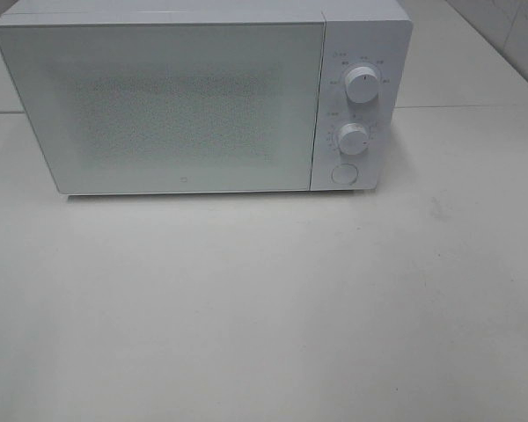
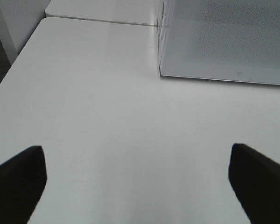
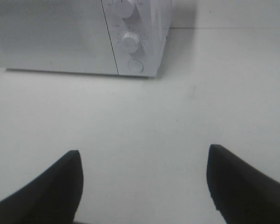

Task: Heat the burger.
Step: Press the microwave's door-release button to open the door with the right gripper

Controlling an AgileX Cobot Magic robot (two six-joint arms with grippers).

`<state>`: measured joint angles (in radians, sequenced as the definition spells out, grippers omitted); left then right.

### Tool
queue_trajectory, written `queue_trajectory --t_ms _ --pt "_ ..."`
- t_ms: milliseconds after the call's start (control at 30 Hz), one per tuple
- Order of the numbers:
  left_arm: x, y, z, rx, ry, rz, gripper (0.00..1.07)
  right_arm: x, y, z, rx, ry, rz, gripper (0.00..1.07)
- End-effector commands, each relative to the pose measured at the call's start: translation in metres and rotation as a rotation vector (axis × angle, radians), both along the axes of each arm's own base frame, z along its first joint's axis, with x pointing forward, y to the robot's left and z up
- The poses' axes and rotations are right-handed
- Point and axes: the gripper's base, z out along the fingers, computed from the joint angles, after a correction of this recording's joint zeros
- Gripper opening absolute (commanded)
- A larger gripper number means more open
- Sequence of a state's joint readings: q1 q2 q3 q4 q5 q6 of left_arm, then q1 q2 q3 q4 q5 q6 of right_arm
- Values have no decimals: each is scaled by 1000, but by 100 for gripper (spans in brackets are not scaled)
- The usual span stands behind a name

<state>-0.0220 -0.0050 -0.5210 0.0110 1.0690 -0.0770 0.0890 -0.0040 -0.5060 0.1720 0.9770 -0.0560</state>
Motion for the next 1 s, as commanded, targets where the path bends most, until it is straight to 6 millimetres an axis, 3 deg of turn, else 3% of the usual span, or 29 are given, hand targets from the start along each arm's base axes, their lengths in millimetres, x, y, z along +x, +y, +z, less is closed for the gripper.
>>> queue_trajectory --t_ms 33,200,267,500,567,667,733,1000 --pt "-1 0 0 -1 -1 -1 98 0 2 22 72 -199 -9 74" --pt "-1 0 0 -1 -1 -1 98 15 1 29 67 -206 -30 74" --pt "-1 0 0 -1 -1 -1 98 36 2 29 61 -128 -38 74" --pt "-1 0 0 -1 -1 -1 98 70 4 28 56 -33 -54 74" --pt "-1 0 0 -1 -1 -1 98 88 5 26 54 2 -66 74" --pt "-1 0 0 -1 -1 -1 98 93 5 25 54 12 -69 74" --pt "-1 0 0 -1 -1 -1 98 116 6 20 52 48 -84 74" --pt "-1 0 0 -1 -1 -1 98 153 6 11 52 64 -117 74"
